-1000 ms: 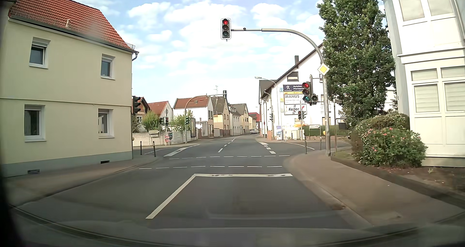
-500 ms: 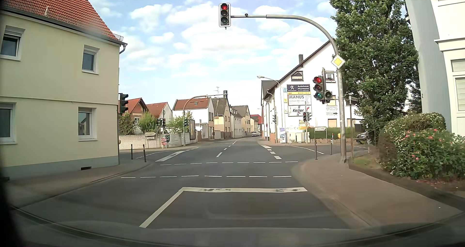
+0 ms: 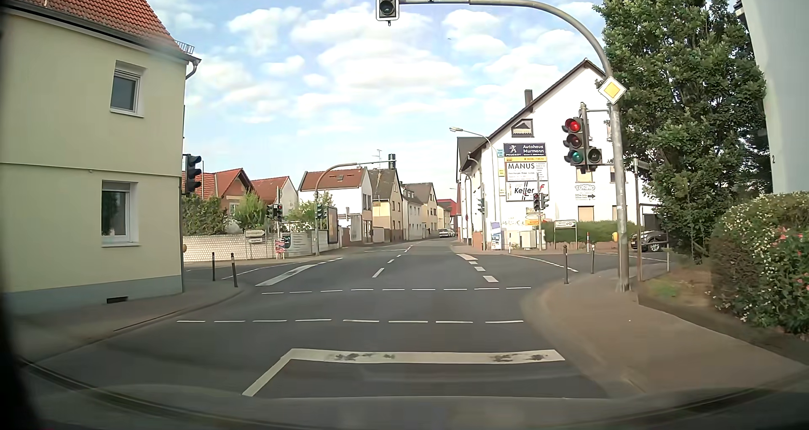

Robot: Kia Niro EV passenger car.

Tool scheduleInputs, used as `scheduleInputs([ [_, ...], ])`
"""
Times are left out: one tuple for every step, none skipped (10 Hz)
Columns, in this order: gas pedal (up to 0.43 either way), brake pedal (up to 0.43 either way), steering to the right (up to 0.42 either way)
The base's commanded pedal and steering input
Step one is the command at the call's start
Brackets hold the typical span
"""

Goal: Follow the waypoints while adhering to traffic rules and regulations

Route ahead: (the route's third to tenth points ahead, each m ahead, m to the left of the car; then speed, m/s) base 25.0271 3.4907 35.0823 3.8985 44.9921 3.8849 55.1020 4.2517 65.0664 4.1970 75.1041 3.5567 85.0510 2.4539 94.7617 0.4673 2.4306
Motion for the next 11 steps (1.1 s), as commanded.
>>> scheduleInputs([
  [0.0, 0.293, -0.005],
  [0.0, 0.287, -0.005],
  [0.0, 0.287, -0.005],
  [0.0, 0.287, -0.005],
  [0.0, 0.287, -0.006],
  [0.0, 0.287, -0.009],
  [0.0, 0.287, -0.009],
  [0.0, 0.293, -0.009],
  [0.0, 0.287, -0.009],
  [0.0, 0.287, -0.008],
  [0.0, 0.287, -0.009],
])
